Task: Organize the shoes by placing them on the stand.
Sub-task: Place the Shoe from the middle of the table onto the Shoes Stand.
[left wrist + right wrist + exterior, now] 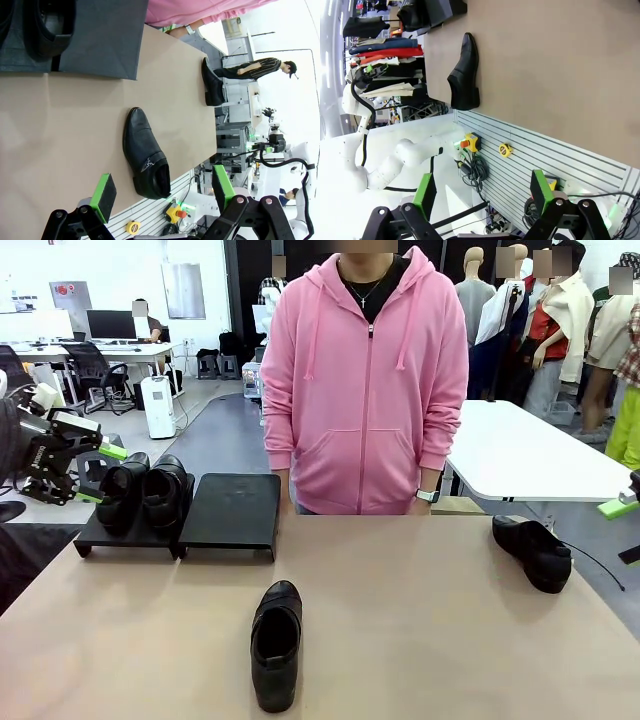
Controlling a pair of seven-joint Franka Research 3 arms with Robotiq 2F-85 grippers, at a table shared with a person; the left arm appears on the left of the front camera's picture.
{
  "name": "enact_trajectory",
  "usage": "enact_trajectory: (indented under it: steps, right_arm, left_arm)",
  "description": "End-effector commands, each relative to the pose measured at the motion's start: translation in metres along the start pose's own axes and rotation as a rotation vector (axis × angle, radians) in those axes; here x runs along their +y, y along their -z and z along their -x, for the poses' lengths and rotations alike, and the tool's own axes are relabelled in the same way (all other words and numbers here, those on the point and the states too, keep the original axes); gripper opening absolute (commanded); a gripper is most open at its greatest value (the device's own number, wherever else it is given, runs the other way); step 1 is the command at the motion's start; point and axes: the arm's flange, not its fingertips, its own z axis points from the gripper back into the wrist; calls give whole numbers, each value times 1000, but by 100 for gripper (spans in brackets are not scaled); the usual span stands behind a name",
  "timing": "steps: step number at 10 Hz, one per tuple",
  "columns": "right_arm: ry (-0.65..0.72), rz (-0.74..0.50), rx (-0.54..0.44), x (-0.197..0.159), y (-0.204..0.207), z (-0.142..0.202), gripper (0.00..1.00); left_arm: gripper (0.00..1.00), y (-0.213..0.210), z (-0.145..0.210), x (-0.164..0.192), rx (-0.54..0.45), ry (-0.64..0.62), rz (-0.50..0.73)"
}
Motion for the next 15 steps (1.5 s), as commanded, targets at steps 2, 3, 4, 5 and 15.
enact_trajectory:
  steps: [2, 3, 4, 5, 15]
  right_arm:
    - [7, 5, 11, 4, -4, 1, 100]
    - [7, 5, 11, 4, -4, 1, 100]
    - [7, 5, 11, 4, -4, 1, 100]
    - [7, 5, 11, 4, -4, 1, 100]
    - [7, 5, 11, 4, -4, 1, 100]
  left_arm:
    - [100, 0, 0, 0, 0, 0, 0]
    - [100, 24, 15, -52, 68, -88, -131]
    - [100, 64, 34, -106, 190, -62, -239]
    - [100, 114, 56, -156, 278, -7, -404]
    - [100, 288, 144, -226, 276, 49, -629]
